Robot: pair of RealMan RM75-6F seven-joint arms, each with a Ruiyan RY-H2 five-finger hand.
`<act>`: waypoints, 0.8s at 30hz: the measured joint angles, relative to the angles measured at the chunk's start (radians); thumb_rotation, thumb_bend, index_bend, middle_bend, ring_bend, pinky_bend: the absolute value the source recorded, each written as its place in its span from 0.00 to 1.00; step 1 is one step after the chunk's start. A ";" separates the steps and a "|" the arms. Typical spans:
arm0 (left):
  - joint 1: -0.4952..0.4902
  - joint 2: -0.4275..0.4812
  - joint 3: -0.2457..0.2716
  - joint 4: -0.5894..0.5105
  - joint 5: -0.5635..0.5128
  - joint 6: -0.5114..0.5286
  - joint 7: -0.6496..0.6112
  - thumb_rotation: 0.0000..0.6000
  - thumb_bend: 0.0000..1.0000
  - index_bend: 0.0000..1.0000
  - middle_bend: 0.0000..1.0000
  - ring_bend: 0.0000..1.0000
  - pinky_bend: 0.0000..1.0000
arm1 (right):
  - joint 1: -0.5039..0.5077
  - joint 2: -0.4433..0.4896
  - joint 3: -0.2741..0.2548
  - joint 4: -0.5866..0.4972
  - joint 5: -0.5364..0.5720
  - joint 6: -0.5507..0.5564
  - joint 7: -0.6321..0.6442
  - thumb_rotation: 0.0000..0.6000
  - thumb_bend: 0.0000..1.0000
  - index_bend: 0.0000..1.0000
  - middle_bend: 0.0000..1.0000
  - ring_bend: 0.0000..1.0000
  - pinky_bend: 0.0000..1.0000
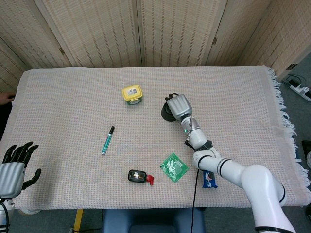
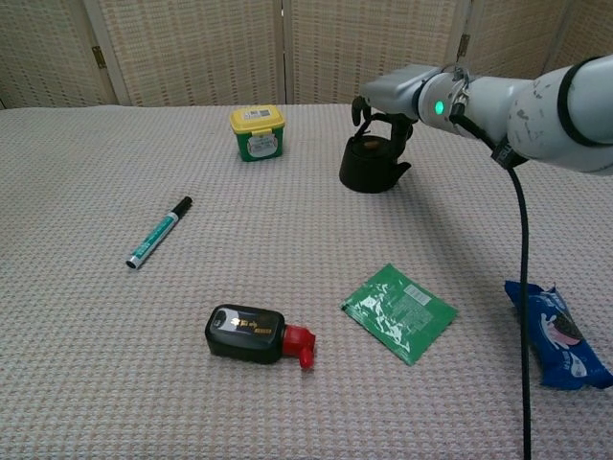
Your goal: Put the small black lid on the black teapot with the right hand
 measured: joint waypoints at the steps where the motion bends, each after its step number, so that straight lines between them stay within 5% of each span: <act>1: 0.000 0.000 0.000 0.000 -0.001 -0.001 0.002 1.00 0.33 0.14 0.09 0.13 0.07 | -0.001 0.002 0.001 -0.003 -0.002 0.001 0.003 1.00 0.33 0.19 0.20 0.85 0.80; 12: -0.011 -0.001 -0.007 0.002 -0.003 -0.009 -0.001 1.00 0.33 0.14 0.09 0.13 0.07 | -0.043 0.105 0.007 -0.179 -0.066 0.052 0.055 1.00 0.33 0.18 0.23 0.82 0.75; 15: -0.018 -0.002 -0.013 0.003 -0.004 -0.012 -0.002 1.00 0.33 0.14 0.09 0.13 0.07 | -0.079 0.170 0.004 -0.291 -0.086 0.101 0.071 1.00 0.33 0.18 0.24 0.71 0.60; 17: -0.025 -0.004 -0.019 0.005 -0.006 -0.017 -0.003 1.00 0.33 0.15 0.09 0.13 0.07 | -0.115 0.223 -0.001 -0.382 -0.102 0.144 0.085 1.00 0.33 0.18 0.24 0.55 0.48; 24: -0.048 -0.022 -0.035 0.019 -0.009 -0.028 0.017 1.00 0.33 0.15 0.09 0.13 0.07 | -0.295 0.434 -0.057 -0.704 -0.204 0.356 0.136 1.00 0.33 0.18 0.24 0.29 0.27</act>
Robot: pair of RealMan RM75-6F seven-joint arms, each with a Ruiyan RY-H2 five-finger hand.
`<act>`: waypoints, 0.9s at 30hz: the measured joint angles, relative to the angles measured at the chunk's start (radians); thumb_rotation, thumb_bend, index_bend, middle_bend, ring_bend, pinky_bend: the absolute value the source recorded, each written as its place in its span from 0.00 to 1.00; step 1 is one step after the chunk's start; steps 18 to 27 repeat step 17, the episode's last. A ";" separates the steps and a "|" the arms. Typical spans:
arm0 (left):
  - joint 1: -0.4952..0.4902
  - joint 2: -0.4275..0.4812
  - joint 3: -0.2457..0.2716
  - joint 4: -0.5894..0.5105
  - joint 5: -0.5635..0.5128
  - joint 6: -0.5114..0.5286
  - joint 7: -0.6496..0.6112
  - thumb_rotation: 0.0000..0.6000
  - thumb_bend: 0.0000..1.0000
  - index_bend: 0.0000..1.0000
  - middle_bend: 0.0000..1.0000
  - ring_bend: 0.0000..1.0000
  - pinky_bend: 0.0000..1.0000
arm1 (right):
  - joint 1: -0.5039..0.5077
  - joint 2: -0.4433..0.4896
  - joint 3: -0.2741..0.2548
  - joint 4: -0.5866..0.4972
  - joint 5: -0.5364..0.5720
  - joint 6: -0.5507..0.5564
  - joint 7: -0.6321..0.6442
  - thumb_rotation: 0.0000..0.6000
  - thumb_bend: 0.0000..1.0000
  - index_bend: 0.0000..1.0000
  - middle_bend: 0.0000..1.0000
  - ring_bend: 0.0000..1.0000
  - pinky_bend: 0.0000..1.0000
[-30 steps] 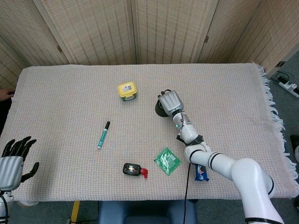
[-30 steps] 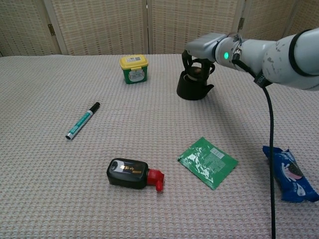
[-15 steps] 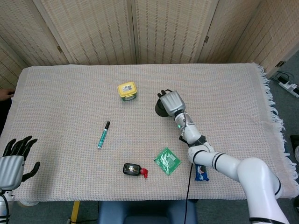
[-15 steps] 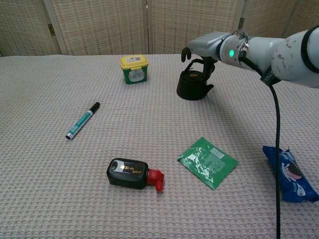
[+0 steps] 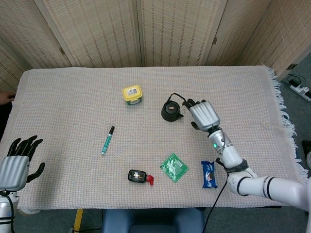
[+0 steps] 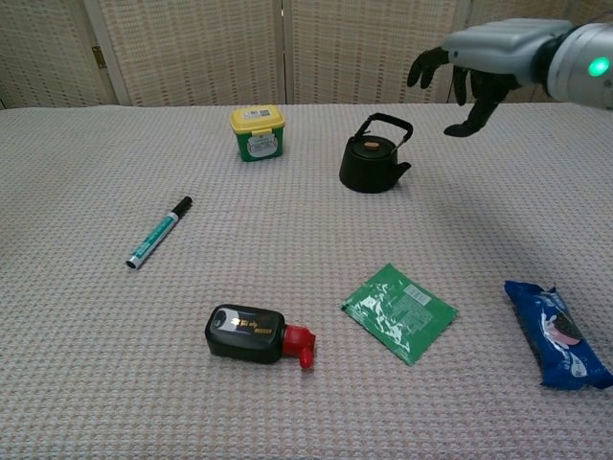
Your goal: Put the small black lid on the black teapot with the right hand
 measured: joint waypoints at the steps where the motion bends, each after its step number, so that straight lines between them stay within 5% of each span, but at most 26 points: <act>1: -0.002 -0.002 -0.001 0.000 0.003 0.000 0.000 1.00 0.33 0.15 0.09 0.13 0.07 | -0.040 0.036 -0.015 -0.046 -0.032 0.048 0.014 1.00 0.33 0.18 0.24 0.28 0.26; 10: -0.011 -0.017 -0.003 -0.004 0.016 0.008 0.006 1.00 0.33 0.15 0.09 0.13 0.07 | -0.370 0.220 -0.162 -0.190 -0.334 0.386 0.209 1.00 0.33 0.18 0.23 0.26 0.23; 17: -0.016 -0.035 -0.001 -0.015 0.021 0.011 0.030 1.00 0.33 0.15 0.09 0.13 0.07 | -0.594 0.227 -0.236 -0.163 -0.452 0.602 0.327 1.00 0.33 0.18 0.22 0.25 0.21; 27: -0.016 -0.035 -0.001 -0.015 0.021 0.011 0.030 1.00 0.33 0.15 0.09 0.13 0.07 | -0.594 0.227 -0.236 -0.163 -0.452 0.602 0.327 1.00 0.33 0.18 0.22 0.25 0.21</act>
